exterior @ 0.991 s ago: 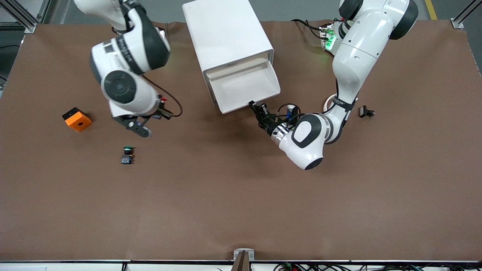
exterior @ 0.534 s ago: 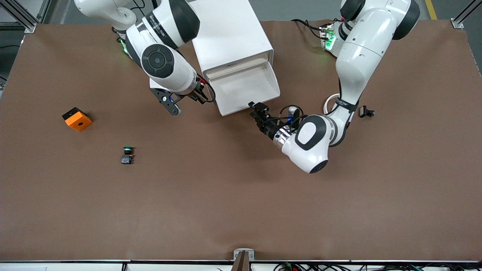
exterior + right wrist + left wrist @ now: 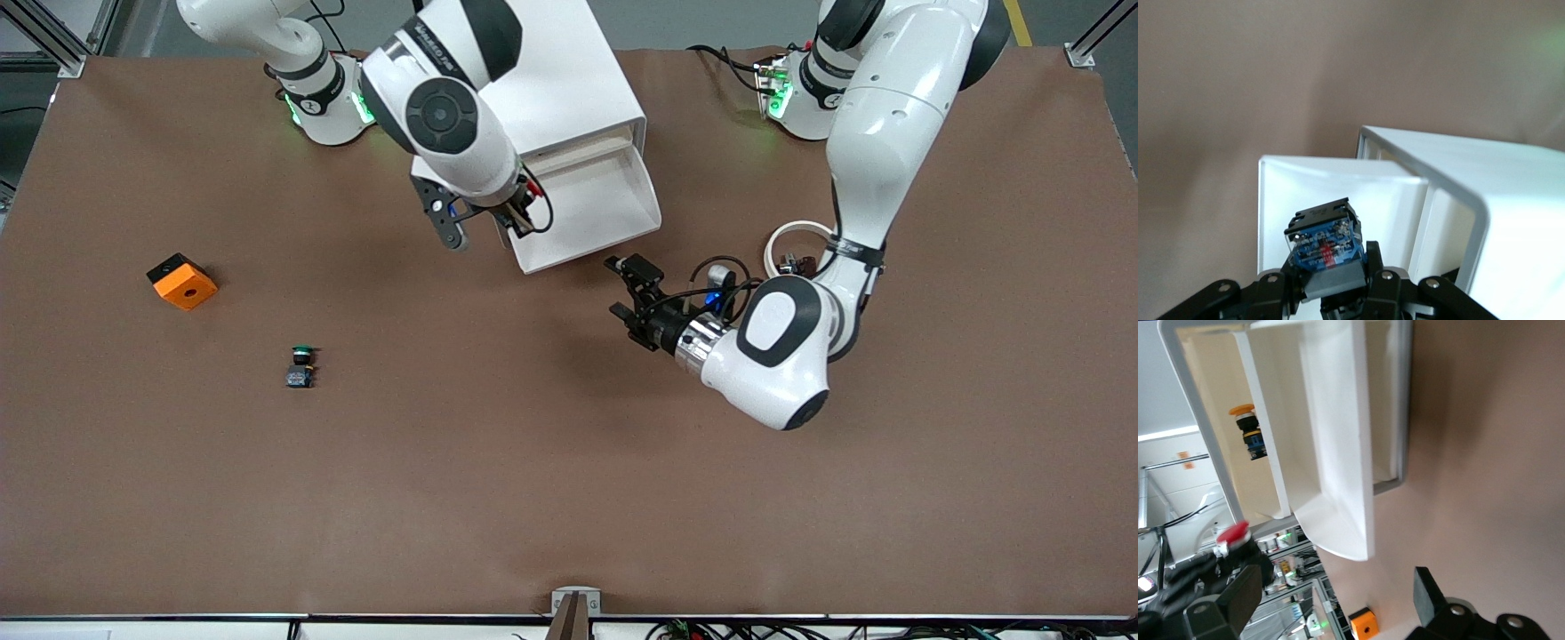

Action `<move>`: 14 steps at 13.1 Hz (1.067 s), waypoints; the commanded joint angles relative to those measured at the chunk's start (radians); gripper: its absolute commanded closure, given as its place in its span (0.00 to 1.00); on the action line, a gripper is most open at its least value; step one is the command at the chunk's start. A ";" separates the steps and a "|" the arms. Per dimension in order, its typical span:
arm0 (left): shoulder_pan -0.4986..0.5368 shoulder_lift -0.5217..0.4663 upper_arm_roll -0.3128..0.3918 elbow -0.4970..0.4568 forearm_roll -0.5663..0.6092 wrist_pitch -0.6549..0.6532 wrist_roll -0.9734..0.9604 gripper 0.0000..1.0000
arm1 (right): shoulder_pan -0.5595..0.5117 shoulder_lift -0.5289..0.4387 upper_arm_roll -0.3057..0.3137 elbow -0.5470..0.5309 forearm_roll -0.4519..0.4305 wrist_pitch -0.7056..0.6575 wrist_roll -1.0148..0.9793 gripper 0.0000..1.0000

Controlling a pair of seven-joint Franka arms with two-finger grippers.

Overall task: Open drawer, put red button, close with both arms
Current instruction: 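Lower the button into the drawer and open the right gripper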

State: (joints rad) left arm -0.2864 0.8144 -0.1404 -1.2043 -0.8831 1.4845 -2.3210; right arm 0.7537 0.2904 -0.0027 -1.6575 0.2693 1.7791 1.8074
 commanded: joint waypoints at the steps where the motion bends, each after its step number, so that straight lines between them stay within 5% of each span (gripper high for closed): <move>1: 0.056 -0.046 -0.007 0.022 0.079 -0.016 0.073 0.00 | 0.054 0.067 -0.013 0.065 0.019 0.020 0.111 0.70; 6: 0.067 -0.087 -0.008 0.022 0.463 -0.030 0.221 0.00 | 0.133 0.145 -0.013 0.065 0.022 0.102 0.231 0.72; 11: 0.043 -0.133 -0.022 0.019 0.878 0.005 0.613 0.00 | 0.161 0.184 -0.013 0.065 0.027 0.121 0.234 0.70; 14: 0.059 -0.173 -0.025 0.000 0.905 0.064 1.045 0.00 | 0.161 0.197 -0.013 0.065 0.027 0.145 0.236 0.65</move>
State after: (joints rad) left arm -0.2394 0.6868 -0.1603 -1.1760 -0.0085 1.5042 -1.4815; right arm 0.9029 0.4693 -0.0036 -1.6181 0.2735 1.9235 2.0299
